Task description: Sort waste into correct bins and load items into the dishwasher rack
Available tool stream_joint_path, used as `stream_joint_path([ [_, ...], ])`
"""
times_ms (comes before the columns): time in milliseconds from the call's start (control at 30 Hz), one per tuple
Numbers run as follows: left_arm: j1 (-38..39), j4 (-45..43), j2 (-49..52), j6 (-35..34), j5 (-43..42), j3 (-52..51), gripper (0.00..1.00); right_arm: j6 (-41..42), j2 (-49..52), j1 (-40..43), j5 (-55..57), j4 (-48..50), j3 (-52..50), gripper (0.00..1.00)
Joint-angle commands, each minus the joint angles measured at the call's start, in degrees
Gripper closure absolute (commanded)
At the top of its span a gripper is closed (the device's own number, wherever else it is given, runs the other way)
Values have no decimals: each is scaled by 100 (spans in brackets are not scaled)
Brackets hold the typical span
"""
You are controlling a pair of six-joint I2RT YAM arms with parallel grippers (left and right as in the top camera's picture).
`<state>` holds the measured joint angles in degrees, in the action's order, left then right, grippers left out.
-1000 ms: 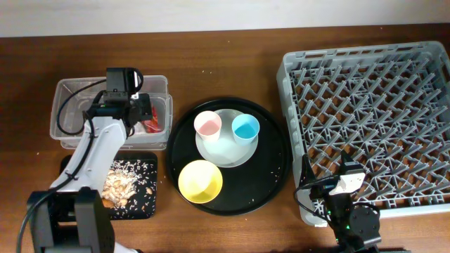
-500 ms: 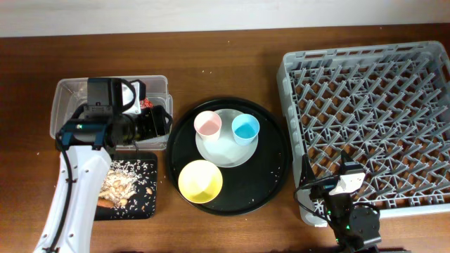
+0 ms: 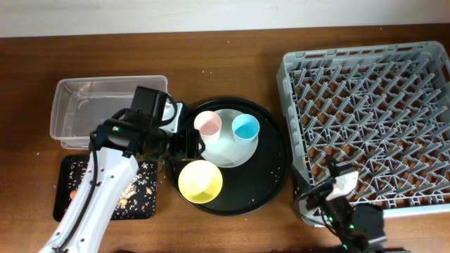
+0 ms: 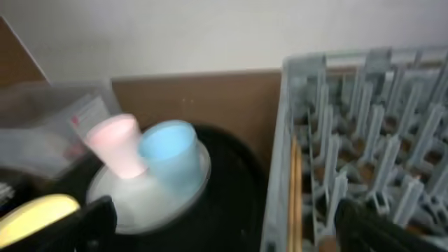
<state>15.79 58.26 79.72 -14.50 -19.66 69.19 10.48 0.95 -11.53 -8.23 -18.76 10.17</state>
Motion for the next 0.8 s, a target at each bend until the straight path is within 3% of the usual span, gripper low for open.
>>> stream_joint_path([
  [0, 20, -306, -31, -243, -50, -4, 18, 208, 190, 35, -144, -866, 1486, 2],
  [167, 20, -955, -31, -841, 557, -4, 24, 201, 2162, 35, 0, -3436, 4577, 2],
  [300, 35, -1250, 63, -1040, 769, -2, 31, 203, 3482, 35, -26, -4695, 6266, 2],
  [433, 210, -1484, 553, -1075, 844, -2, 35, 197, 3858, 35, -208, -4916, 6435, 1],
  [467, 289, -1578, 721, -1078, 1034, -2, 39, 184, 3945, 35, -118, -5031, 6435, 0],
  [633, 560, -2037, 1222, -1185, 1952, -2, 40, 186, 4435, 35, 730, -5587, 6424, 0],
  [767, 603, -2186, 1543, -1207, 1969, -4, 44, 186, 4795, 35, 748, -5633, 6323, 1],
])
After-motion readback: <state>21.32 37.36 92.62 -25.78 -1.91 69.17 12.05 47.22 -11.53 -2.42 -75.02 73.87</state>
